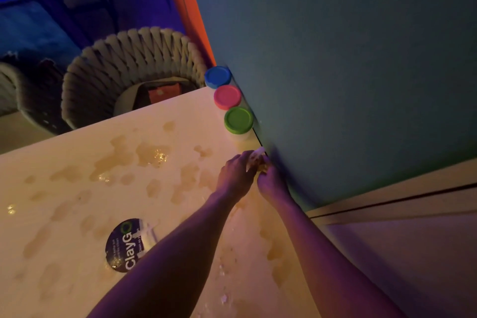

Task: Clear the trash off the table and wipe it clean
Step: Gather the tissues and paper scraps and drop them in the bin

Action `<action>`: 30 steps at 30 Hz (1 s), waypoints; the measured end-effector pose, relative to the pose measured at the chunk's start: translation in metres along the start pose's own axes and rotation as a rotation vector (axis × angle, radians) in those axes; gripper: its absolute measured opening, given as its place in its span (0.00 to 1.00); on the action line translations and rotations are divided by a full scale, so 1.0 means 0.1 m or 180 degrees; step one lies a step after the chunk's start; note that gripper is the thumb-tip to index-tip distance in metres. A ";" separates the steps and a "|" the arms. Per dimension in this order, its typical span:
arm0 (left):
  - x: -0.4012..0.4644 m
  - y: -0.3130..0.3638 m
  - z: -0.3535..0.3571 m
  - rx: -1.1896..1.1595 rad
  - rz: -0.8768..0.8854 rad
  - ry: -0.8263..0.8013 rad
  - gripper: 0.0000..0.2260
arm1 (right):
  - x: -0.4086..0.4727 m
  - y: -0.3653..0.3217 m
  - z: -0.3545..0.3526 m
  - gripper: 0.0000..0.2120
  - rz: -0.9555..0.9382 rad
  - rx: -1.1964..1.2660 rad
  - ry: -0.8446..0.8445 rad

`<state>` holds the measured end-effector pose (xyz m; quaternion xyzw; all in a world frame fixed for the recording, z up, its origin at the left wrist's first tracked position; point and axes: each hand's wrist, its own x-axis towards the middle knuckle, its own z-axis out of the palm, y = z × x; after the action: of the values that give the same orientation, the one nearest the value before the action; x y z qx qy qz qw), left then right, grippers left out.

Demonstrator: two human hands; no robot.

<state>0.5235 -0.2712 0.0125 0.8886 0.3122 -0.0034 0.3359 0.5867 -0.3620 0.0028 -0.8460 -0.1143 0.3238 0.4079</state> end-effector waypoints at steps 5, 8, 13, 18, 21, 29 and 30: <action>-0.12 -0.03 -0.07 -0.0165 -0.0015 -0.0006 0.12 | -0.16 0.03 0.04 0.19 0.0012 0.0002 -0.0138; -0.29 -0.05 -0.19 -0.0191 -0.0054 0.0026 0.11 | -0.36 0.04 0.06 0.22 -0.0172 0.0068 -0.0162; -0.66 -0.14 -0.39 -0.0398 -0.0014 0.0189 0.13 | -0.67 0.05 0.19 0.21 -0.0406 0.0548 0.0035; -1.12 -0.23 -0.60 -0.0657 -0.0029 0.0401 0.18 | -1.01 -0.03 0.34 0.19 -0.0520 0.0937 0.0019; -1.41 -0.30 -0.74 -0.0772 0.0000 0.0566 0.18 | -1.25 -0.09 0.46 0.19 -0.0561 0.1065 0.0011; -2.33 -0.66 -1.08 -0.1261 0.0086 0.0637 0.23 | -2.08 -0.22 0.79 0.17 -0.0709 0.1057 -0.0104; -2.44 -0.72 -1.11 -0.1256 0.0134 0.0624 0.23 | -2.18 -0.21 0.84 0.17 -0.0675 0.1036 -0.0096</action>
<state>0.2644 -0.2977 0.1076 0.8081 0.3194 0.1512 0.4712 0.3678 -0.3964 0.0793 -0.7472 -0.1550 0.3058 0.5694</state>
